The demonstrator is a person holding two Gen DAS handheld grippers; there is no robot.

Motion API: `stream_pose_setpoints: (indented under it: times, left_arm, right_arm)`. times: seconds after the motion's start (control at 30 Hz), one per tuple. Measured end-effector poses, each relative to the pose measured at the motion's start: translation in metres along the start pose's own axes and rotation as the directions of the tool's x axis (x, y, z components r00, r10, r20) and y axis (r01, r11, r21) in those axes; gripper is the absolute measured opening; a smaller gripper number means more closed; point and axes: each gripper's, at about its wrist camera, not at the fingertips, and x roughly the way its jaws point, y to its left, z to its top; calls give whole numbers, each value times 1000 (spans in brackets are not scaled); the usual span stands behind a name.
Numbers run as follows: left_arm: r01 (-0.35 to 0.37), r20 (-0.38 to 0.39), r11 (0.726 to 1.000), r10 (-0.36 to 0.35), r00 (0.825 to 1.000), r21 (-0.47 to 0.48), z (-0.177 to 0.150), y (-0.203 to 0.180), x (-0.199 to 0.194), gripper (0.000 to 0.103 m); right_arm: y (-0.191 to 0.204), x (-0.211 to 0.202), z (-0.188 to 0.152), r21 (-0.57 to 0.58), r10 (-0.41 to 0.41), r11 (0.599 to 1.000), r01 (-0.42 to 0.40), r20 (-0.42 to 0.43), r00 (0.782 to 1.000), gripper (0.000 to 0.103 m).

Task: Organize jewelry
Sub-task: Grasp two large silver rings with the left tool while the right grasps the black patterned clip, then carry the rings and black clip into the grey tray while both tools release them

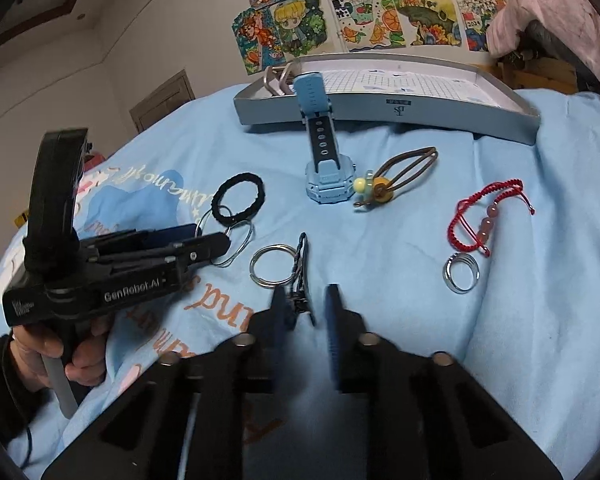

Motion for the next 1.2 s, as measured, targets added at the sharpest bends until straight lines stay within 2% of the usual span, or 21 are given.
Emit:
stream_pose_setpoints:
  times: [0.17,0.33,0.53,0.87,1.2]
  left_arm:
    - [-11,-12,999,12,1000,38,-6,-15,-14,40]
    - [-32,-9,998,33,999,53,-11,-24,-31,40]
    - [-49,33,994,46,998,95,-13,-35,-58,40]
    - [-18,50,995,13,999,100,-9,-47,-74,40]
    - [49,124,995,-60,990,86,37,-57,-78,40]
  right_arm:
    - [-9,-2,2,44,39,998,-40,11,999,12]
    - [-16,-11,3,85,42,995,-46,41,998,12]
    - [-25,-25,5,110,69,991,-81,115,991,12]
    - [-37,-40,9,123,91,986,-113,170,981,11]
    - [-61,-55,17,173,78,977,-126,258,963,11]
